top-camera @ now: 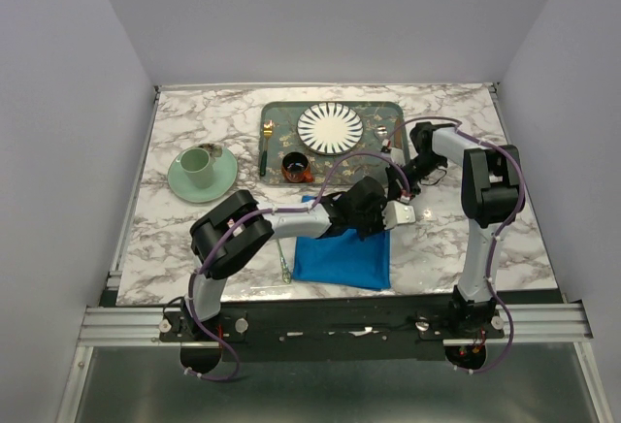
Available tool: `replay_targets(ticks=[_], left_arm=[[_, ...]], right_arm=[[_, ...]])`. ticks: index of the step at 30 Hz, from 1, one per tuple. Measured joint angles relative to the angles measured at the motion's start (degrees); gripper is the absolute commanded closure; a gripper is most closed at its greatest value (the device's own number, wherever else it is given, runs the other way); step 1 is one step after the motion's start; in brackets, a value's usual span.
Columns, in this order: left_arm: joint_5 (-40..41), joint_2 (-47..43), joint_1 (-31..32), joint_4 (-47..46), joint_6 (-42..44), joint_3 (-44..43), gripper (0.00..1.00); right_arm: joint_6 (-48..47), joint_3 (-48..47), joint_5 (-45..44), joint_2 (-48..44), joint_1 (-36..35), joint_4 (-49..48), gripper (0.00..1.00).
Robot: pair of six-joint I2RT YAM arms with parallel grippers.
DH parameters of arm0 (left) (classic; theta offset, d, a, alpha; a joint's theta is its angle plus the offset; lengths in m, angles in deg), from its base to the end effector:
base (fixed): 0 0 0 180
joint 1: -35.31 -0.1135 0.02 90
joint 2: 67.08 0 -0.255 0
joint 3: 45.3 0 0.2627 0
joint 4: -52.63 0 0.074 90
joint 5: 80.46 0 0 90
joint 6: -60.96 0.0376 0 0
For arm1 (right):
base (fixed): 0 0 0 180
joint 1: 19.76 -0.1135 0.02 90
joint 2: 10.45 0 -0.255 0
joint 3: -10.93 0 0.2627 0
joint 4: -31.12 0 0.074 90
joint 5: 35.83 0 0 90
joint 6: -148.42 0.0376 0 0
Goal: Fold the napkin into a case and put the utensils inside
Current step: Pick up the lower triangle-folded napkin from the center of the board.
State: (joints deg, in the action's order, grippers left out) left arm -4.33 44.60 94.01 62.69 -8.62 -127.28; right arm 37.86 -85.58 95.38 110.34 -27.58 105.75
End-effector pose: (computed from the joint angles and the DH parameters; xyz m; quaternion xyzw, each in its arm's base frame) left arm 0.2143 -0.3698 0.1496 0.6119 0.6603 -0.2415 0.3623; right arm 0.3673 0.0754 0.1235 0.2023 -0.9114 -0.3568 0.0333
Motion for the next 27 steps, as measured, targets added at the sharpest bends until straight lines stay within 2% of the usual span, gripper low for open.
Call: replay_targets(ticks=[27], left_arm=[[-0.46, 6.27, -0.02, 3.82, 1.99, -7.06, 0.91]], right_arm=[[0.57, 0.00, 0.02, 0.07, 0.00, -0.04, 0.99]])
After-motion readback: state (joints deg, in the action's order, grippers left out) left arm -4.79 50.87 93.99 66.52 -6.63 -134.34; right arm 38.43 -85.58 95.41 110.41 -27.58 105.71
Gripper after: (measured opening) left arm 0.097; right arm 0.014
